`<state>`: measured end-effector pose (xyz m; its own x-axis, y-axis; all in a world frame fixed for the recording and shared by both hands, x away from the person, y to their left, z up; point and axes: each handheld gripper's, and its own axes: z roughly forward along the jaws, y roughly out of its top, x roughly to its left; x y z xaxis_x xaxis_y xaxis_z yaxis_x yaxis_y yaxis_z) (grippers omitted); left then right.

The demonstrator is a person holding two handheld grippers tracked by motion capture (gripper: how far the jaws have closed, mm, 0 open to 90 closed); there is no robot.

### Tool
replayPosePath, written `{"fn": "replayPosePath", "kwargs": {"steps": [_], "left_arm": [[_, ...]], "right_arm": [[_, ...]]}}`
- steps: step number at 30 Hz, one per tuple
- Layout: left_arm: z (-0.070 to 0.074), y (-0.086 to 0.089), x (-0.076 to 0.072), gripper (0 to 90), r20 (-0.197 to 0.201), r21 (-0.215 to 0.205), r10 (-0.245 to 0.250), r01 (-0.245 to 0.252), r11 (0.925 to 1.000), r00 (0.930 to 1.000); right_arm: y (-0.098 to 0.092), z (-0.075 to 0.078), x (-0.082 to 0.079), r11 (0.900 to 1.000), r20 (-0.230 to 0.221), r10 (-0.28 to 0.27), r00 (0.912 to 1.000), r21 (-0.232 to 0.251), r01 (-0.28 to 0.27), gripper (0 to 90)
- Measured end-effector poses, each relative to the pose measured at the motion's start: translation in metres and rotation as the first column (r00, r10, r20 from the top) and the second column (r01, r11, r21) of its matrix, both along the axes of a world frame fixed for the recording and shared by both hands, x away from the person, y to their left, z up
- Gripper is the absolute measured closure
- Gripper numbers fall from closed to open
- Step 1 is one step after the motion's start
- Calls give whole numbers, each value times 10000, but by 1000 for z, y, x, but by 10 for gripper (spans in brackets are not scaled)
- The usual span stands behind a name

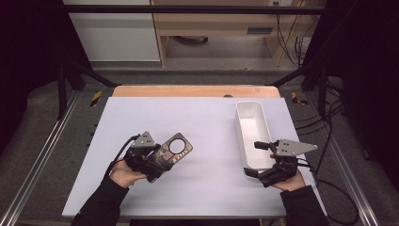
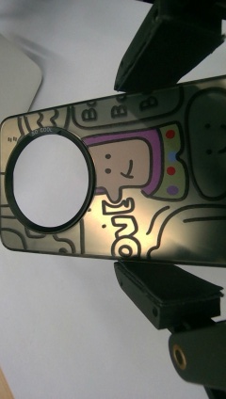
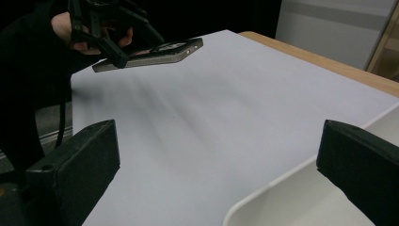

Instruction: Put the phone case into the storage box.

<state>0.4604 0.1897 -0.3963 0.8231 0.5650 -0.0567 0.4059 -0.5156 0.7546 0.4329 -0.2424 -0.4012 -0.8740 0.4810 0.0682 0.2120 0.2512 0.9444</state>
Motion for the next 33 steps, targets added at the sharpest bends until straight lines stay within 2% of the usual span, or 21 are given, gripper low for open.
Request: {"fn": "replayPosePath", "kwargs": {"steps": [8, 9, 14, 18, 25, 33], "left_arm": [[-2, -9, -4, 117, -85, 118, -619, 620, 9980, 9980], [-3, -11, -4, 117, -98, 217, -662, 664, 9976, 9978], [-4, -13, -5, 117, -119, 178, -834, 836, 9963, 9964], [-4, -15, -7, 117, -102, 152, -963, 965, 9952, 9953], [-3, -20, -7, 117, -175, -36, -1489, 1488, 9889, 9887], [-1, -23, -8, 117, -208, -150, -2042, 2040, 9789, 9787]], "right_arm": [[8, -1, 0, 9994, -110, 331, 9994, -40, -331, 2], [11, 0, -1, 9990, -105, 428, 9990, -110, -429, 2], [21, 0, -2, 9972, -123, 702, 9975, -267, -705, 2], [26, -2, -2, 9963, -173, 834, 9964, -210, -838, 2], [30, -3, -1, 9957, -227, 912, 9956, -161, -915, 2], [42, -2, 0, 9914, -256, 1240, 9920, -393, -1249, 5]]}}
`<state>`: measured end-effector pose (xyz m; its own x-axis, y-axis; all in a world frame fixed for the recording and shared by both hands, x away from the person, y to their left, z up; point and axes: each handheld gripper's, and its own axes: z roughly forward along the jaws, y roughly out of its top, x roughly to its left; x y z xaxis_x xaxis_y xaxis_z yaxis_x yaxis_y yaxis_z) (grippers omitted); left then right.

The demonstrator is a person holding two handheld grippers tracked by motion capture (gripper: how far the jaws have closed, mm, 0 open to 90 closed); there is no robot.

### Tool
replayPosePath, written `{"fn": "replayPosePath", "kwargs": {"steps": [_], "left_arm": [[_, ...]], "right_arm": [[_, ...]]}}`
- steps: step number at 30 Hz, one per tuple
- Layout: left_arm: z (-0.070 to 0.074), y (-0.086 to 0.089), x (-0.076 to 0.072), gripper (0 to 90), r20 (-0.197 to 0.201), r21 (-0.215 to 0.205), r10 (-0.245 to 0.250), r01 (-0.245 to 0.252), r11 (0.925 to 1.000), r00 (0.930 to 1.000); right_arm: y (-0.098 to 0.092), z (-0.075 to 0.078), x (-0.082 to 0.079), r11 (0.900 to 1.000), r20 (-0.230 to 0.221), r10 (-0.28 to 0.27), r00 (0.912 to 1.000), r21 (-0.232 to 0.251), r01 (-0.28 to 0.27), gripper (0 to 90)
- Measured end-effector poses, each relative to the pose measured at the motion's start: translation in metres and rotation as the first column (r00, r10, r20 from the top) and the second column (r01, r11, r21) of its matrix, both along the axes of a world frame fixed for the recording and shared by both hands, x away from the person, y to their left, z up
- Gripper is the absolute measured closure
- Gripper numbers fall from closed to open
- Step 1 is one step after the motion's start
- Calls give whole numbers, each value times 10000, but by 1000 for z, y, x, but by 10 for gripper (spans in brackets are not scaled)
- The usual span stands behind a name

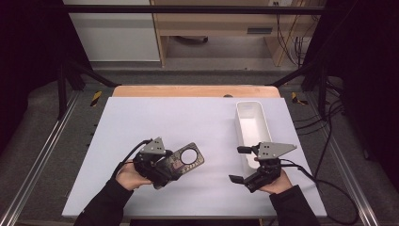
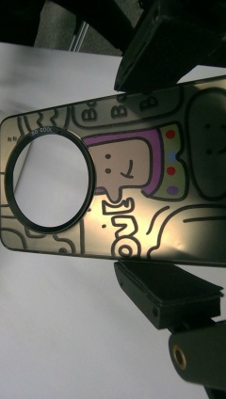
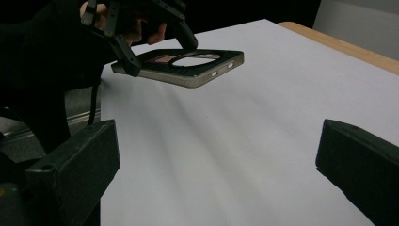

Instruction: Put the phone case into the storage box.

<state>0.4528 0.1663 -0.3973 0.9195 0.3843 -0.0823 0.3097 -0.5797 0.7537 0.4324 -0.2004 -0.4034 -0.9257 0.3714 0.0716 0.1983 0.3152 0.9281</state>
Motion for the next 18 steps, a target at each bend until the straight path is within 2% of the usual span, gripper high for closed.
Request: {"fn": "replayPosePath", "kwargs": {"steps": [7, 12, 18], "left_arm": [[-3, -4, 0, 117, -61, -38, -675, 675, 9977, 9977], [-2, -6, -1, 117, -20, -75, -965, 965, 9953, 9953], [0, -11, -2, 117, 39, -3, -1410, 1410, 9900, 9900]], "right_arm": [[7, -4, 1, 9998, -149, 208, 9997, -36, -209, 5], [10, -4, 1, 9993, -126, 332, 9994, -168, -334, 5], [21, -2, 1, 9964, -140, 747, 9971, -382, -752, 5]]}}
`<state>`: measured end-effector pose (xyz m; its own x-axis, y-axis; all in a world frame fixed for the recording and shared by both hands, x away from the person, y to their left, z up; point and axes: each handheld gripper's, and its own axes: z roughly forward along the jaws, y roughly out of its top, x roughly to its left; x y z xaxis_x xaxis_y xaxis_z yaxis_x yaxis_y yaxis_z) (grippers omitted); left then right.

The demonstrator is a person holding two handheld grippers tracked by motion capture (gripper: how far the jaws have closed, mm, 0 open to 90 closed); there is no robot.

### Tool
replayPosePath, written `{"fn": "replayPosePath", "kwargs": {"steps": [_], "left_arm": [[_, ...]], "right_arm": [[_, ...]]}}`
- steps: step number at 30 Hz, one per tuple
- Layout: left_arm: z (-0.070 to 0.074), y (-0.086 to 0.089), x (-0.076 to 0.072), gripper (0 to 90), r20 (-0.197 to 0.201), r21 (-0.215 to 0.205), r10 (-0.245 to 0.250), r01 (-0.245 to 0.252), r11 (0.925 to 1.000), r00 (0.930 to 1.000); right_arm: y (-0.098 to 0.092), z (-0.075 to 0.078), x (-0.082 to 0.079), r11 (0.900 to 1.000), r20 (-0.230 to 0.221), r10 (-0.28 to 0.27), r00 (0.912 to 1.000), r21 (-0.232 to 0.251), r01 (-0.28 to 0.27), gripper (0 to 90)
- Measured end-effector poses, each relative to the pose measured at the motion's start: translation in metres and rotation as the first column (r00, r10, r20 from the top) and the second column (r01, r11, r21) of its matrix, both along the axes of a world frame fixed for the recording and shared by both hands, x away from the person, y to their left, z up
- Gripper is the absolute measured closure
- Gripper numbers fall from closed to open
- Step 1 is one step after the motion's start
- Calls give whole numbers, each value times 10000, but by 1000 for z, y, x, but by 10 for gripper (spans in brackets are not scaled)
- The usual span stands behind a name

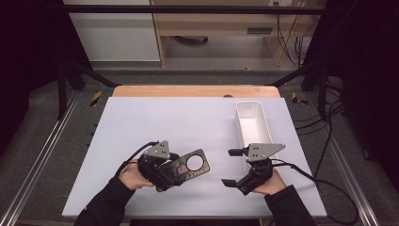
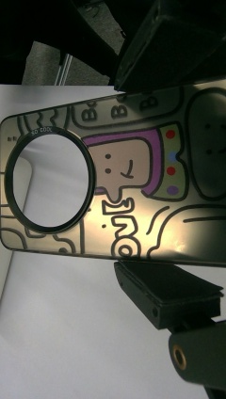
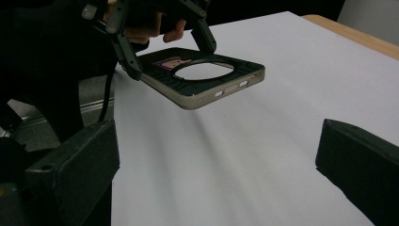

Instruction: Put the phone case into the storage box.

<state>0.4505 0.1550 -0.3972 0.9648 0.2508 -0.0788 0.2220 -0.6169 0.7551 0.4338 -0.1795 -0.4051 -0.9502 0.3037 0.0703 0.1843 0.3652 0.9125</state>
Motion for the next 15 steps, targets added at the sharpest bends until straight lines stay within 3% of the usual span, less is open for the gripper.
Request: {"fn": "replayPosePath", "kwargs": {"steps": [15], "left_arm": [[1, -7, -3, 117, -82, 113, -721, 722, 9973, 9974]], "right_arm": [[16, -4, 3, 9984, -121, 442, 9989, -352, -446, 5]]}}
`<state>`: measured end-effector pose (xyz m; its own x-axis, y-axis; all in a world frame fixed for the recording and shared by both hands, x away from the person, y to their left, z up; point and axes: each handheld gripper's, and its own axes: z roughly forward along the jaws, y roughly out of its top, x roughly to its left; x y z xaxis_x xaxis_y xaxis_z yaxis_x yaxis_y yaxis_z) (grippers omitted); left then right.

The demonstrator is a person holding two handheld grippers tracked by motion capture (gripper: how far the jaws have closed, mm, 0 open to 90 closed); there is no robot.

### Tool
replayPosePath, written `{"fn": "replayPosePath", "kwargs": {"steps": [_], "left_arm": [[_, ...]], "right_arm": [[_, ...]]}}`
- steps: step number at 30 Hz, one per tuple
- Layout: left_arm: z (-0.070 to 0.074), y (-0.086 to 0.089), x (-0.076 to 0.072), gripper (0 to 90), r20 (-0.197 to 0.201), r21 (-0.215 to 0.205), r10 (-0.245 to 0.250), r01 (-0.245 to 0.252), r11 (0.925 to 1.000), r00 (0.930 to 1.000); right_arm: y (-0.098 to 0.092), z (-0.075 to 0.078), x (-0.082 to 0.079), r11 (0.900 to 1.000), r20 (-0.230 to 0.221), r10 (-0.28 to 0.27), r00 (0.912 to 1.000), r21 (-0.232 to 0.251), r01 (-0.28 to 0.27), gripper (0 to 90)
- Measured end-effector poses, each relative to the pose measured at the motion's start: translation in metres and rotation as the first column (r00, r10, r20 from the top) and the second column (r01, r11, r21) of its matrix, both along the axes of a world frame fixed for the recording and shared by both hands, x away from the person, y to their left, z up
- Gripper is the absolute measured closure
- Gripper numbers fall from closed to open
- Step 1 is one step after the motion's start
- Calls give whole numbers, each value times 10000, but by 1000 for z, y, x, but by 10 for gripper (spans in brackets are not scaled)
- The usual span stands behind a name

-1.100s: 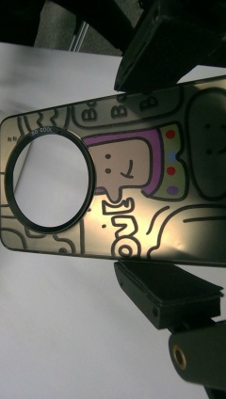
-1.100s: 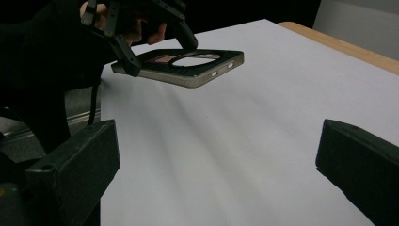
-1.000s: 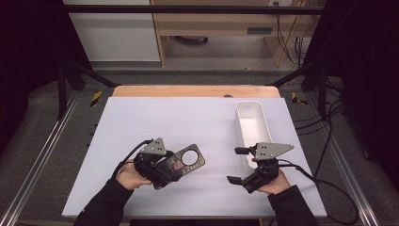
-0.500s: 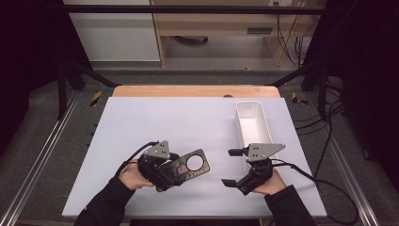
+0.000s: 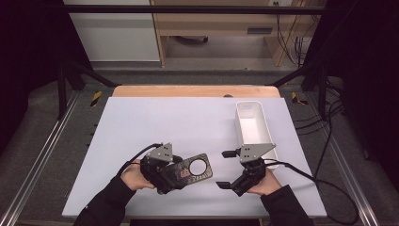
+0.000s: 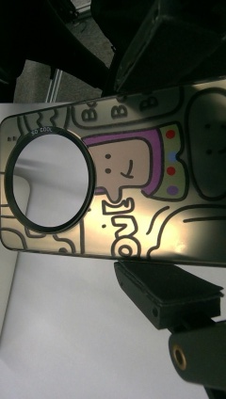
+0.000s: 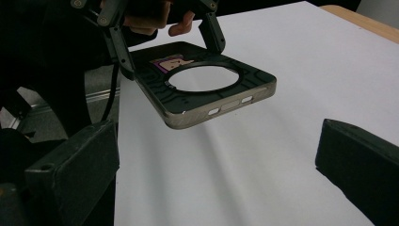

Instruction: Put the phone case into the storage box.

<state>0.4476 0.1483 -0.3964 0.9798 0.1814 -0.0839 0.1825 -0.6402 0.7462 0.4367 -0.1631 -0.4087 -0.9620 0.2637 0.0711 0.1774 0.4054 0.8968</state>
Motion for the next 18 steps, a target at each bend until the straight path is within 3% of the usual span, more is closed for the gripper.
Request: {"fn": "replayPosePath", "kwargs": {"steps": [9, 18], "left_arm": [[2, -3, -2, 117, -77, -128, -428, 427, 9990, 9991], [3, -9, -2, 117, -81, 1, -787, 787, 9969, 9969]], "right_arm": [[3, -2, 1, 9999, -69, 121, 9999, 10, -121, 5], [8, -3, -1, 9988, -32, 486, 9988, -48, -486, 6]]}}
